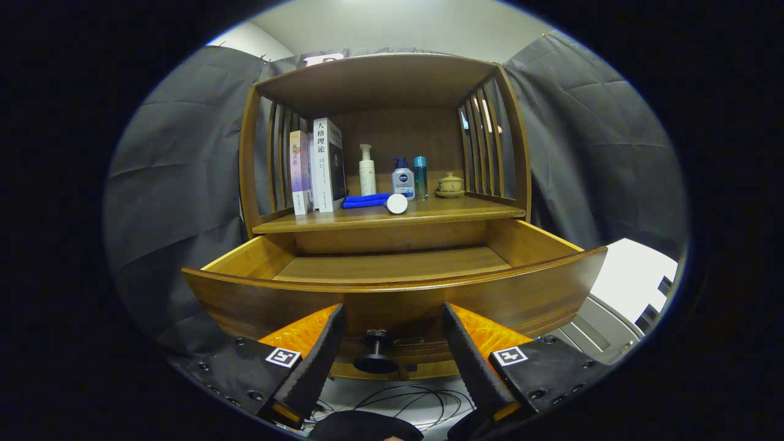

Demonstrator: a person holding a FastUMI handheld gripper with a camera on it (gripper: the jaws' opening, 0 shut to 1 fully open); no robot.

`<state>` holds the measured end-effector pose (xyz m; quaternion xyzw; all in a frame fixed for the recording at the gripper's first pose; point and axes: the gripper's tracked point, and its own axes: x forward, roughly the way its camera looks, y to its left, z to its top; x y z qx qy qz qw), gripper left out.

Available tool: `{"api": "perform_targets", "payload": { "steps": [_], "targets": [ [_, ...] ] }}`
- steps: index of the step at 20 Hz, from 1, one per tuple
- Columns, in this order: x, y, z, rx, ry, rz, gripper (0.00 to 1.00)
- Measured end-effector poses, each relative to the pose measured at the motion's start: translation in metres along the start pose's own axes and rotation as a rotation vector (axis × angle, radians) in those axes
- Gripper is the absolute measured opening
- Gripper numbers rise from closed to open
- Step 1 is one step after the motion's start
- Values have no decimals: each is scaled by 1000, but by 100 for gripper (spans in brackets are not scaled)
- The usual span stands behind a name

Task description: Pull open the drawer, take out the items inside it, and place them on the countertop above the cabinet.

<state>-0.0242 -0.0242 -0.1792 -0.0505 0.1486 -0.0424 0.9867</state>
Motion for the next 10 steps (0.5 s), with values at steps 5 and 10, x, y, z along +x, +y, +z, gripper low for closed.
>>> {"api": "perform_targets", "payload": {
  "steps": [5,10],
  "targets": [
    [9,4,-11,-75,-16,-34,98],
    [12,7,-12,-62,-21,-31,98]
  ]
}}
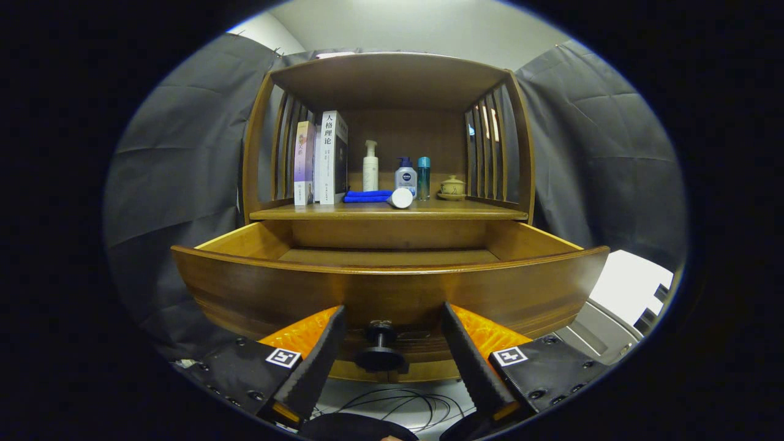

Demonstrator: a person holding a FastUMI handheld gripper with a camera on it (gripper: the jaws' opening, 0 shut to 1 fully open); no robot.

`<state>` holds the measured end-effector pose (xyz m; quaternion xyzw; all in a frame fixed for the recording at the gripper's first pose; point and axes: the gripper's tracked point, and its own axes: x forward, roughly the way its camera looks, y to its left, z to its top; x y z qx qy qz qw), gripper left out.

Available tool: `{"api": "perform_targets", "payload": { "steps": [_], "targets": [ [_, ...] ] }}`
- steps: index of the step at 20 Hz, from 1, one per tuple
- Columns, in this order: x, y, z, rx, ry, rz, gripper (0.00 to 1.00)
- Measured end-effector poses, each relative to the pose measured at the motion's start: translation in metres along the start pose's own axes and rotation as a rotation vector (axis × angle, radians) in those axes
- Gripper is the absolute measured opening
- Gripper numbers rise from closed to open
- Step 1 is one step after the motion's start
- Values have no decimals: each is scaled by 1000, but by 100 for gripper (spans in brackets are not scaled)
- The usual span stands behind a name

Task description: Pull open the drawer, take out the items inside it, and place them on the countertop above the cabinet.

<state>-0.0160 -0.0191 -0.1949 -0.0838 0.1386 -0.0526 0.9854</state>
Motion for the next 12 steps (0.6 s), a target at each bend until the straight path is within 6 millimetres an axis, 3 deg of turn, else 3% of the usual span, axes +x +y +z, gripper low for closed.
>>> {"api": "perform_targets", "payload": {
  "steps": [3,12],
  "targets": [
    [10,7,-2,48,26,27,98],
    [66,13,15,75,24,16,98]
  ]
}}
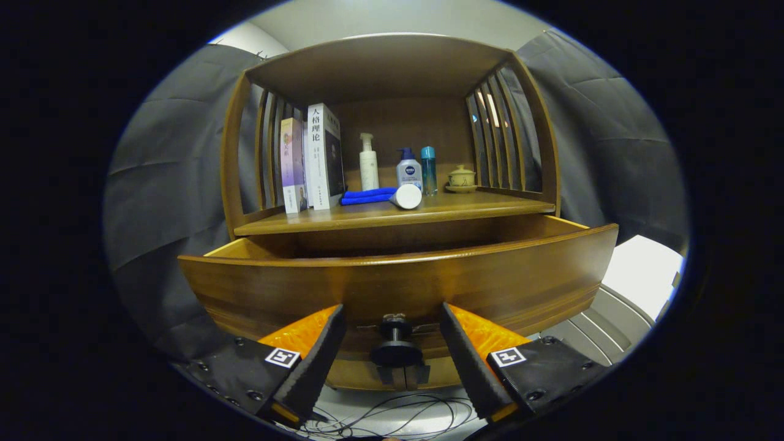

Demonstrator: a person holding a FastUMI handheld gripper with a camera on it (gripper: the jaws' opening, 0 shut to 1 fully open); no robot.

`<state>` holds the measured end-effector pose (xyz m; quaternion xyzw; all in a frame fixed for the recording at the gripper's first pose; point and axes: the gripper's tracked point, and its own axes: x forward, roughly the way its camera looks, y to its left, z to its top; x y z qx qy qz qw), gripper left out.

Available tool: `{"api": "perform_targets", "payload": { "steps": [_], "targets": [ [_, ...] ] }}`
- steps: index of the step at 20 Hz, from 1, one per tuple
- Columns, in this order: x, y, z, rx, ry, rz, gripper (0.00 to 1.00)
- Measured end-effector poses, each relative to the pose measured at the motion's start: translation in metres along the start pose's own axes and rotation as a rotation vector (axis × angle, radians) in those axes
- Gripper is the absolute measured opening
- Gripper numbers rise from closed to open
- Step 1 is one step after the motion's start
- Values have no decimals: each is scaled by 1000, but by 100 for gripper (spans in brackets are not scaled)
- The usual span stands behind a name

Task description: Pull open the drawer, take out the items inside it, and place them on the countertop above the cabinet.

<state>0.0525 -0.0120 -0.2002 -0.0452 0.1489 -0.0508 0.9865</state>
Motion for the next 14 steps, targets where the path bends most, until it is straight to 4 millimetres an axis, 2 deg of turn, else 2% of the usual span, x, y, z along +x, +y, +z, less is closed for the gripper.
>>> {"api": "perform_targets", "payload": {
  "steps": [14],
  "targets": [
    [86,-1,21,2,18,6,97]
  ]
}}
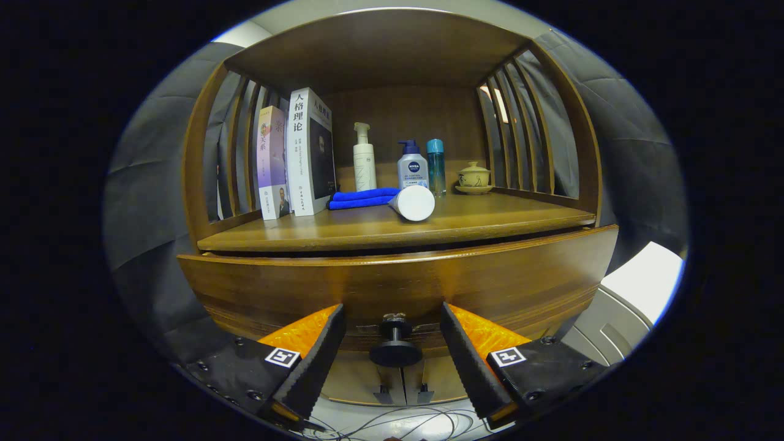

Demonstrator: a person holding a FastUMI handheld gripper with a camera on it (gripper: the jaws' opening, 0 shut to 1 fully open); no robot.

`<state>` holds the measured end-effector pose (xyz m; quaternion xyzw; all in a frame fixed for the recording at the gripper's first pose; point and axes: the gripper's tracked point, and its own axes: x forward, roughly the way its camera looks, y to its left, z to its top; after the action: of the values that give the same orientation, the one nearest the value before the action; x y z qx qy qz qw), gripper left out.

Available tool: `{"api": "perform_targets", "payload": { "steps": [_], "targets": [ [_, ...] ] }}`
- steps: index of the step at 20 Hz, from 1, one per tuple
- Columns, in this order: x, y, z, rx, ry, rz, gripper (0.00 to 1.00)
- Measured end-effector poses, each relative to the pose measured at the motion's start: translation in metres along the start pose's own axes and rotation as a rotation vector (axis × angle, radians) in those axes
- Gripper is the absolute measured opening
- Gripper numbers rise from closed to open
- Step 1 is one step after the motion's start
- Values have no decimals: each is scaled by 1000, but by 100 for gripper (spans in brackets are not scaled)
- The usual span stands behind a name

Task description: Pull open the drawer, take out the items inside it, and place them on the countertop above the cabinet.

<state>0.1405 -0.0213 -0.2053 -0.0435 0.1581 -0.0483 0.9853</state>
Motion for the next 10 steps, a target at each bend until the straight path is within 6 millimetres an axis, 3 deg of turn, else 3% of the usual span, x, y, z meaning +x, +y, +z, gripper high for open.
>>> {"api": "perform_targets", "payload": {
  "steps": [4,10],
  "targets": [
    [21,2,3,20,28,3,97],
    [21,-3,-4,29,60,9,96]
  ]
}}
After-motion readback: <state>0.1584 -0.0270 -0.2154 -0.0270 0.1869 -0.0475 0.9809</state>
